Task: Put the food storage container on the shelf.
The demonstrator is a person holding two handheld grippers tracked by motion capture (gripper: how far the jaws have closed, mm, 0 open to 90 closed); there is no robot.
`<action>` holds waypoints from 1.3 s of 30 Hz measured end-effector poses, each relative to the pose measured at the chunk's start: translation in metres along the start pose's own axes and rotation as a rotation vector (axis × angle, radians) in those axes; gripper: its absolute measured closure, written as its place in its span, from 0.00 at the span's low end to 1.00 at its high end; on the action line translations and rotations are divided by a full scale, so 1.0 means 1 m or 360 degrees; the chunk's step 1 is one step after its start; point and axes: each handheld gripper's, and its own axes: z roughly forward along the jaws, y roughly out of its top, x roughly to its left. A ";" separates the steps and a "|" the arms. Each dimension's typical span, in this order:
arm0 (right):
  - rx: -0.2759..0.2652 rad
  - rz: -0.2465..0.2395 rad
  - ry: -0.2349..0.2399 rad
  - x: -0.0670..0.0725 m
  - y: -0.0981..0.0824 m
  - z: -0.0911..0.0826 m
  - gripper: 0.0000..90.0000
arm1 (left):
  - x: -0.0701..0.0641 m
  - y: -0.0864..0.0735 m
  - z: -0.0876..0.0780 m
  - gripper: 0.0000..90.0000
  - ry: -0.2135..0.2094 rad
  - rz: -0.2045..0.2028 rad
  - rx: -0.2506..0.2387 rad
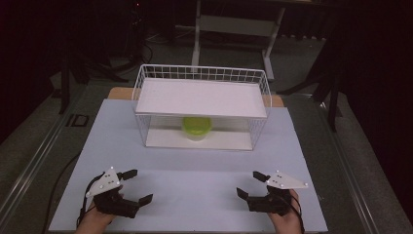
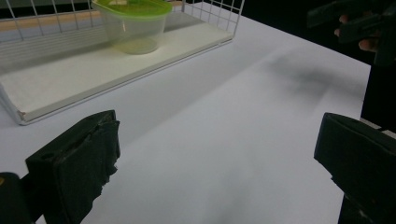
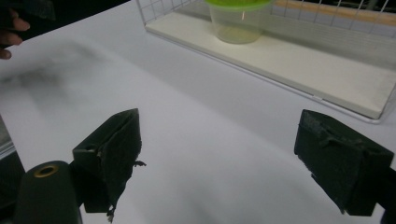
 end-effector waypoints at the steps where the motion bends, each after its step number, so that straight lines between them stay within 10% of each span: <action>1: 0.0009 -0.0009 -0.0001 0.000 -0.001 0.000 0.16 | 0.001 0.000 0.000 0.01 0.0000 -0.0014 -0.0010; 39: 0.0030 -0.0006 0.0066 -0.006 -0.011 0.014 0.17 | 0.006 -0.001 -0.003 0.01 0.0060 -0.0009 -0.0114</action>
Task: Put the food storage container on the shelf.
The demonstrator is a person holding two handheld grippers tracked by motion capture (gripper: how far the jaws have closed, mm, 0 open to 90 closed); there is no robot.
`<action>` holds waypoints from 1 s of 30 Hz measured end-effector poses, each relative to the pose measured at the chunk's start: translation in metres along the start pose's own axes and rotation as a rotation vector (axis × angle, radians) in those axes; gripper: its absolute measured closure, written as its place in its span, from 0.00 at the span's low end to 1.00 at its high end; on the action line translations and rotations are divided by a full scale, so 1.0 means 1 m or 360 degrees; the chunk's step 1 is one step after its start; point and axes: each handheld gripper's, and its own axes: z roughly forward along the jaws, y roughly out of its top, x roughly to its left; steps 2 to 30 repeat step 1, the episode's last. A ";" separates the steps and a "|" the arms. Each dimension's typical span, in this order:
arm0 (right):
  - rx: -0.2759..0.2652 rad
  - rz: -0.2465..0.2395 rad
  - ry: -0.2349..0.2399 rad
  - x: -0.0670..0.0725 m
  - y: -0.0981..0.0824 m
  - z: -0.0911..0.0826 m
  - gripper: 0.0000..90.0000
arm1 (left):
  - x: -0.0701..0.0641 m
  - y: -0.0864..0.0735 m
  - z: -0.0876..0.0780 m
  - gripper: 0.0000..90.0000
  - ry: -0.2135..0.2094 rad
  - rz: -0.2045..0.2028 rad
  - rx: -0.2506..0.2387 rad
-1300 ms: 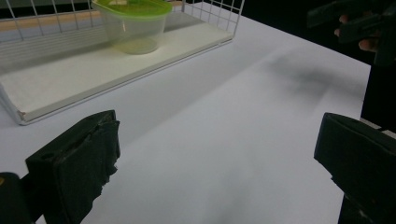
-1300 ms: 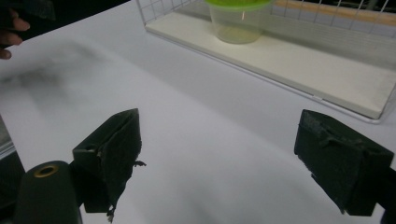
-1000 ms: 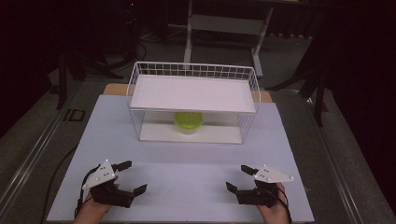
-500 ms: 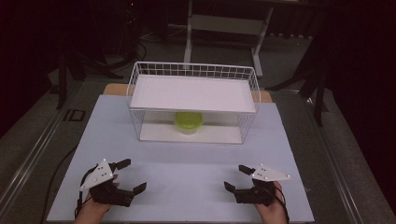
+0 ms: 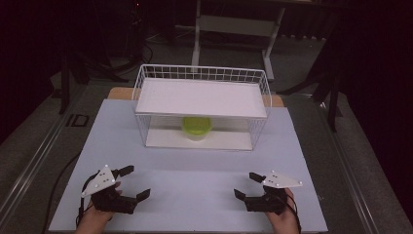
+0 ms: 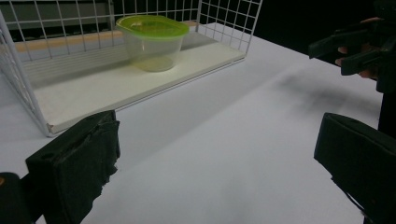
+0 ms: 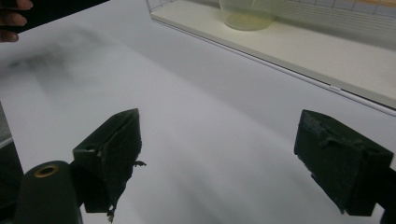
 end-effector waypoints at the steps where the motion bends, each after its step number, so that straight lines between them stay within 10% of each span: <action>1: 0.0001 -0.0002 0.0004 0.000 0.000 0.000 0.17 | 0.000 0.000 0.000 0.01 0.0000 0.0000 0.0000; 30: 0.0001 -0.0002 0.0004 0.000 0.000 0.000 0.17 | 0.000 0.000 0.000 0.01 0.0000 0.0000 0.0000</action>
